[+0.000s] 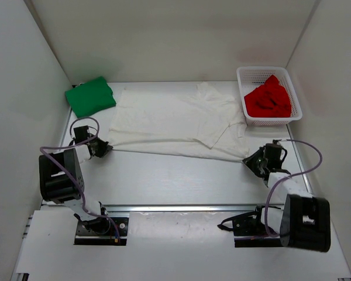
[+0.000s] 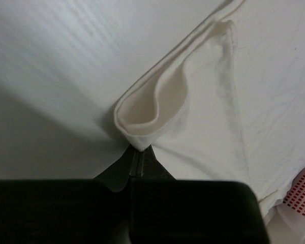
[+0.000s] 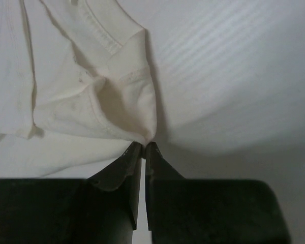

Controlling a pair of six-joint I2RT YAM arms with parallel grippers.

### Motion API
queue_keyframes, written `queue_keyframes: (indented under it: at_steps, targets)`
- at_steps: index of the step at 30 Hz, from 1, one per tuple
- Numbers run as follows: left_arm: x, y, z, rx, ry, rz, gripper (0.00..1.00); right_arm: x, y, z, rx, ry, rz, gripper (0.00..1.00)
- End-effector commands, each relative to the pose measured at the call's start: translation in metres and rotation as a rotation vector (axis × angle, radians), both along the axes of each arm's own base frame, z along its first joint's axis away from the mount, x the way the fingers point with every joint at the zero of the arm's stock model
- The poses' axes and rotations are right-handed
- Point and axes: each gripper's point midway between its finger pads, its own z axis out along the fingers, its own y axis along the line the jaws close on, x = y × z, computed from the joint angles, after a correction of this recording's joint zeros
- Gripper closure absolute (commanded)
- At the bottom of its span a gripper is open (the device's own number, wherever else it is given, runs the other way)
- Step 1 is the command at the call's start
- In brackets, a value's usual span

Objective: Fold and stack the t-shirts
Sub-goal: Fold the flattened tshirt in 1/3 of the way

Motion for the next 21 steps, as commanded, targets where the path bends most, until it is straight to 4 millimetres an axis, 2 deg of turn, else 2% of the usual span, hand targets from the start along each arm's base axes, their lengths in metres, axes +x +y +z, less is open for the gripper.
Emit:
queue_keyframes:
  at_steps: [1,3,4,6,8,11,12,13,15,16,17,18,19,20,21]
  targets:
    - [-0.035,0.007,-0.001,0.054,0.068,-0.001,1.00,-0.028,-0.010,-0.002,0.019,0.041,-0.054,1.00]
    - [-0.050,0.008,0.002,0.085,0.077,-0.010,1.00,-0.037,-0.012,0.001,0.022,0.049,-0.058,1.00]
    - [-0.059,0.011,-0.001,0.094,0.100,-0.007,1.00,-0.047,-0.009,-0.004,0.024,0.089,-0.051,1.00]
    - [-0.080,0.011,-0.002,0.101,0.120,-0.023,1.00,-0.053,0.002,0.000,0.065,0.088,-0.007,1.00]
    - [-0.101,0.014,-0.006,0.109,0.172,-0.021,1.00,-0.067,0.010,-0.003,0.087,0.150,0.017,1.00]
    - [-0.130,0.015,-0.004,0.144,0.213,-0.033,1.00,-0.084,0.008,-0.006,0.049,0.213,0.017,1.00]
    - [-0.138,0.015,-0.007,0.155,0.233,-0.029,1.00,-0.083,0.011,-0.001,0.044,0.202,0.027,1.00]
    - [-0.147,0.012,-0.005,0.161,0.230,-0.040,0.96,-0.082,0.015,0.004,0.063,0.195,0.041,1.00]
    - [-0.157,0.009,-0.005,0.166,0.239,-0.048,0.67,-0.086,0.017,0.005,0.077,0.219,0.036,0.98]
    - [-0.157,0.010,-0.001,0.183,0.218,-0.052,0.56,-0.087,0.014,0.004,0.054,0.223,0.031,0.96]
    - [-0.160,0.006,0.000,0.182,0.219,-0.065,0.38,-0.089,0.017,0.003,0.055,0.229,0.047,0.85]
    - [-0.156,0.002,0.006,0.176,0.199,-0.092,0.29,-0.086,0.019,0.007,0.059,0.212,0.062,0.75]
    - [-0.151,0.002,0.014,0.181,0.180,-0.100,0.26,-0.082,0.020,0.013,0.058,0.199,0.081,0.70]
    - [-0.147,0.000,0.020,0.186,0.167,-0.116,0.23,-0.082,0.018,0.016,0.044,0.196,0.092,0.61]
    - [-0.139,0.004,0.032,0.223,0.154,-0.121,0.23,-0.075,0.018,0.030,0.026,0.171,0.109,0.54]
